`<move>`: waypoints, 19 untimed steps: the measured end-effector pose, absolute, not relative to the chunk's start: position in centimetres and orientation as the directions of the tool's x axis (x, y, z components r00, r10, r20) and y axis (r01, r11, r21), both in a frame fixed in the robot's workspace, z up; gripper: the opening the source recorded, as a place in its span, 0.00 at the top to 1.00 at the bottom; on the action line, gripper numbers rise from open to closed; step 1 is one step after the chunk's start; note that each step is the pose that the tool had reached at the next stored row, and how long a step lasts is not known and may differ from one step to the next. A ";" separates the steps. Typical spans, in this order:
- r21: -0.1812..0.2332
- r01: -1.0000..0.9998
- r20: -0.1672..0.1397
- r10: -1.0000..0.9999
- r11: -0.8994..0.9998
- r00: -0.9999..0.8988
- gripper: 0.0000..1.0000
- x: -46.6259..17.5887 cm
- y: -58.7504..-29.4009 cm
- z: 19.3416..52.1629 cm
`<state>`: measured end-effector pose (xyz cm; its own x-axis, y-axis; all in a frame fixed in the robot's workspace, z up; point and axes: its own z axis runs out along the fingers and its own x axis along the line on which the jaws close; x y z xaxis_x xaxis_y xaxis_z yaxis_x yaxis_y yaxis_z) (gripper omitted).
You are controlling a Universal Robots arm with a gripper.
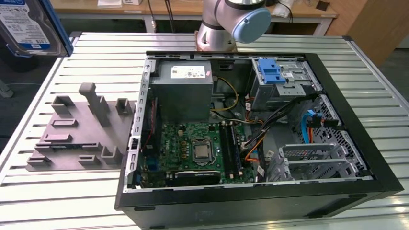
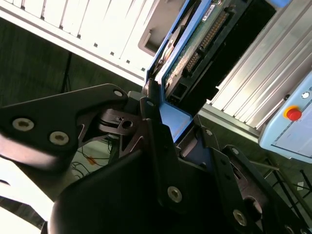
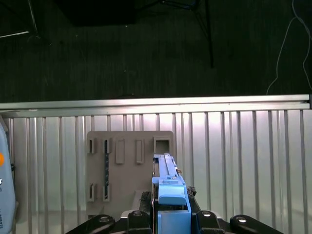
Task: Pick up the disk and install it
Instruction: 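Pick up the disk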
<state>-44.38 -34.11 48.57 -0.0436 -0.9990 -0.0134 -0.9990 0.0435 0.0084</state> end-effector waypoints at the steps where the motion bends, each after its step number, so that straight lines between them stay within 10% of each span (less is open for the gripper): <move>1: 0.008 -0.999 -0.013 -0.999 0.043 -0.044 0.64 -44.3 -34.1 48.6; 19: 0.009 -0.999 -0.013 -0.999 0.039 -0.040 0.64 -42.8 -35.3 48.6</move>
<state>-42.83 -35.25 48.57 -0.0396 -0.9991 -0.0134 -0.9992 0.0395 0.0085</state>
